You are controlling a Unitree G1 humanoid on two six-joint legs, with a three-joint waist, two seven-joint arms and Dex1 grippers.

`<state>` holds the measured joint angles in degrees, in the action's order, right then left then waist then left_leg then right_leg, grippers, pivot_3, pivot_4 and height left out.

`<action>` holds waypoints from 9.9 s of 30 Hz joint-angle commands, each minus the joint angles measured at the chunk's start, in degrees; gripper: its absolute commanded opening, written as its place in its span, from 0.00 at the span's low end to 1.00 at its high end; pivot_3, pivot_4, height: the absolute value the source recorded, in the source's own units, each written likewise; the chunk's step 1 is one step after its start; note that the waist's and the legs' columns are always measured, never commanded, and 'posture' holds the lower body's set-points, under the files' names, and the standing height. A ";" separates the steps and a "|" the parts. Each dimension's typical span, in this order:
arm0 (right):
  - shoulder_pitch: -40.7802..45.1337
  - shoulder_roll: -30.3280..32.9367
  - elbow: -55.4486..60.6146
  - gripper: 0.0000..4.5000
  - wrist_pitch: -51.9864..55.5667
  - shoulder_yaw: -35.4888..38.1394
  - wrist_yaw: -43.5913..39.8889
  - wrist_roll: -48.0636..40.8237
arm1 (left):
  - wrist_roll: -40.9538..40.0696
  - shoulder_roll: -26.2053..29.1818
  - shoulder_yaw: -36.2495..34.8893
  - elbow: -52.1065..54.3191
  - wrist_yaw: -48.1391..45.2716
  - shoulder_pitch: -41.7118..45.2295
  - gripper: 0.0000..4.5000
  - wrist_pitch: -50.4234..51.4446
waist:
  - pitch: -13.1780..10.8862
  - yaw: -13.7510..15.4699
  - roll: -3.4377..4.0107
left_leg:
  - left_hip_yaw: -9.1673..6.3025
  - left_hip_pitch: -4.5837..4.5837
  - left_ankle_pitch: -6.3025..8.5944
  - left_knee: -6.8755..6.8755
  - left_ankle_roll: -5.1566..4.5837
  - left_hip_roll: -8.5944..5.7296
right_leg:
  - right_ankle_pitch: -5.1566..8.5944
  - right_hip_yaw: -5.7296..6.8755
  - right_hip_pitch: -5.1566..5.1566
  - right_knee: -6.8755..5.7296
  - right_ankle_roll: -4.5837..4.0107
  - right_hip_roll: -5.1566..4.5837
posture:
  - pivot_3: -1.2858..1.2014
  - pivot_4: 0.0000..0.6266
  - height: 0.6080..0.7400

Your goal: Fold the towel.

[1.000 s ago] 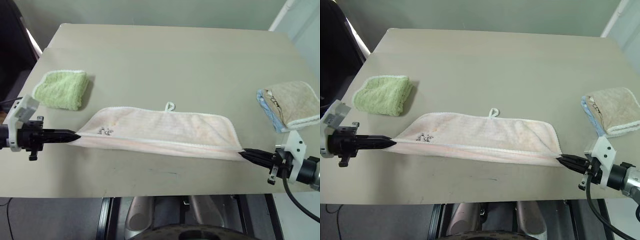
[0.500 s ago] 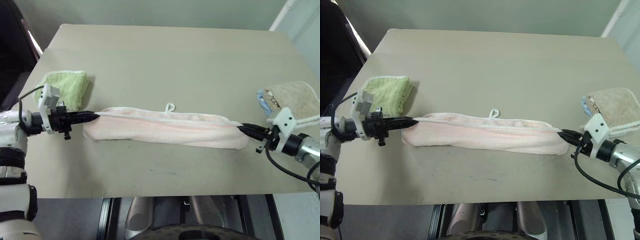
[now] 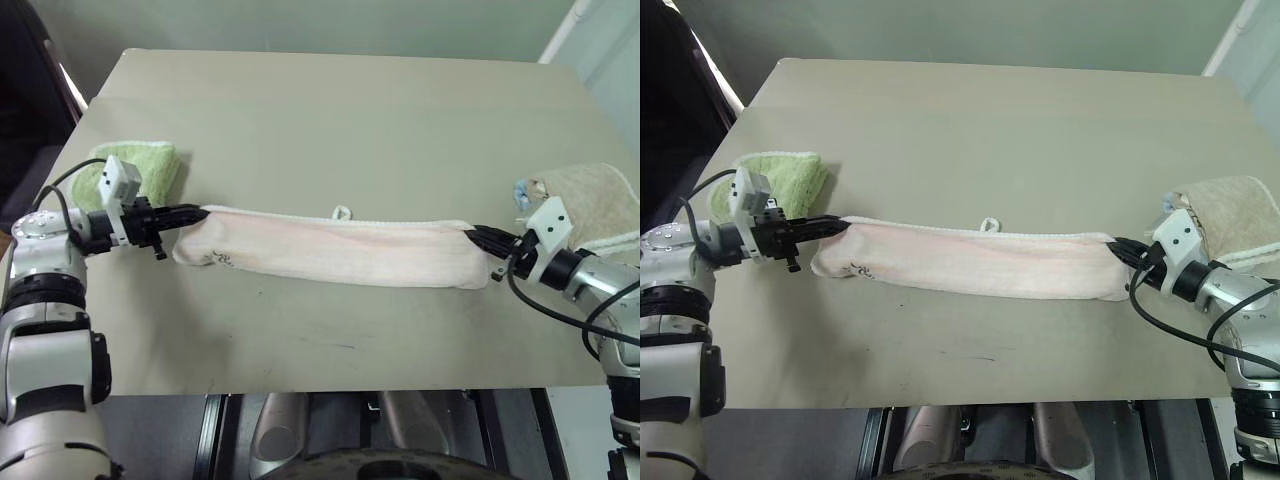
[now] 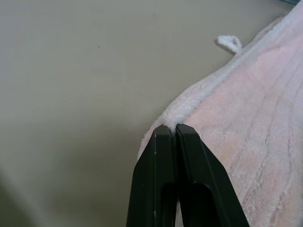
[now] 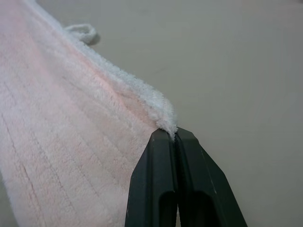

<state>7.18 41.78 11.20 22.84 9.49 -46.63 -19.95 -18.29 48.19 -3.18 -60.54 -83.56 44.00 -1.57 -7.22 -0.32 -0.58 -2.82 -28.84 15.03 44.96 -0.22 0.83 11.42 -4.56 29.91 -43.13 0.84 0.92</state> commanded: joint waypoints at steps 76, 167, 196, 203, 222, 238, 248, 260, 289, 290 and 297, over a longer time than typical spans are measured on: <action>-15.40 -15.44 0.10 1.00 25.52 17.98 65.33 -93.05 | -13.02 -13.43 -0.97 44.52 -2.27 -12.83 1.00 21.74 | 0.02 0.11 -0.03 | -0.16 0.58 0.84 -0.13 0.28 -0.09 | 0.42 -0.09 -1.18 1.40 1.04 -0.08 | 0.52 0.24 0.68; -4.27 7.24 20.96 0.00 24.71 4.03 54.32 -81.29 | -15.34 -15.12 -0.58 52.72 14.35 -11.01 1.00 36.93 | -0.09 1.08 0.39 | 0.26 0.79 0.41 -0.95 -0.77 -0.09 | -0.53 -0.25 -1.45 2.73 1.12 -0.17 | 0.52 0.24 0.68; 13.10 -9.22 14.38 0.00 34.84 -17.06 47.18 -52.17 | -15.28 -12.92 -2.31 51.77 11.74 -10.21 1.00 33.11 | -0.20 0.71 0.51 | 0.30 0.73 0.31 -1.01 -0.89 -0.04 | -1.01 -0.22 -1.31 3.09 0.91 -0.14 | 0.52 0.24 0.68; 13.60 -8.22 15.56 0.00 36.53 -18.40 43.97 -43.53 | -14.98 -12.69 -2.15 51.82 11.53 -10.77 1.00 32.74 | -0.20 0.70 0.51 | 0.28 0.76 0.29 -1.00 -0.87 -0.03 | -1.05 -0.21 -1.32 3.10 0.86 -0.13 | 0.52 0.24 0.68; 11.55 -10.84 18.65 0.99 37.19 -6.97 36.13 -48.94 | -16.61 -14.61 -2.55 50.30 10.20 -8.45 1.00 32.92 | -0.20 0.78 0.51 | 0.30 0.74 0.28 -1.02 -0.84 -0.03 | -1.04 -0.21 -1.31 3.09 0.84 -0.12 | 0.52 0.24 0.68; 8.60 -11.35 17.15 0.00 22.91 -2.64 27.95 -37.38 | -8.66 -24.92 7.02 48.03 8.89 -7.67 0.01 19.11 | -0.20 0.86 0.51 | 0.28 0.79 0.22 -1.01 -0.88 -0.03 | -1.08 -0.20 -1.42 3.10 0.90 -0.15 | 0.52 0.24 0.68; 11.76 -15.75 4.72 0.00 15.96 -11.03 27.86 -18.63 | 2.66 -32.98 13.44 38.77 14.86 -5.16 0.01 5.18 | -0.21 0.82 0.54 | 0.30 0.82 0.19 -0.95 -0.93 -0.03 | -1.22 -0.20 -1.47 3.10 1.10 -0.16 | 0.52 0.24 0.68; 10.21 -20.76 -2.79 0.00 9.39 -15.12 27.31 -3.67 | 7.83 -26.98 20.46 43.34 10.91 -10.57 0.01 10.91 | -0.21 0.64 0.58 | 0.30 0.82 0.18 -0.97 -0.93 -0.02 | -1.26 -0.19 -1.45 3.10 1.10 -0.15 | 0.52 0.24 0.68; 10.02 -16.34 15.97 0.52 20.59 -7.11 14.95 -17.60 | -17.23 -13.14 -2.37 64.02 19.53 -11.37 1.00 45.77 | -0.17 0.50 0.63 | 0.34 0.98 0.09 -1.00 -0.77 -0.02 | -1.17 -0.20 -1.59 3.10 0.88 -0.12 | 0.52 0.24 0.68; 10.12 -15.57 16.74 0.59 21.07 -7.49 14.24 -18.02 | -18.52 -11.63 -4.30 63.98 20.19 -11.92 1.00 47.76 | -0.17 0.47 0.63 | 0.34 0.98 0.09 -1.00 -0.77 -0.02 | -1.17 -0.20 -1.58 3.10 0.87 -0.11 | 0.52 0.24 0.68; 10.78 -11.39 19.32 1.00 22.75 -9.25 11.22 -19.02 | -25.04 -1.52 -14.50 65.09 23.48 -20.50 1.00 60.31 | -0.17 0.31 0.63 | 0.32 0.97 0.07 -1.18 -0.67 -0.03 | -1.10 -0.21 -1.46 3.10 0.76 -0.10 | 0.52 0.24 0.68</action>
<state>16.94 29.90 27.99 45.60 0.06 -34.57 -38.06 -41.08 45.15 -14.84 2.38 -60.99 24.28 55.72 -7.39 -0.01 0.04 -2.50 -27.87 15.09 43.74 -0.87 0.81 10.32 -4.78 28.47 -40.03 1.56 0.82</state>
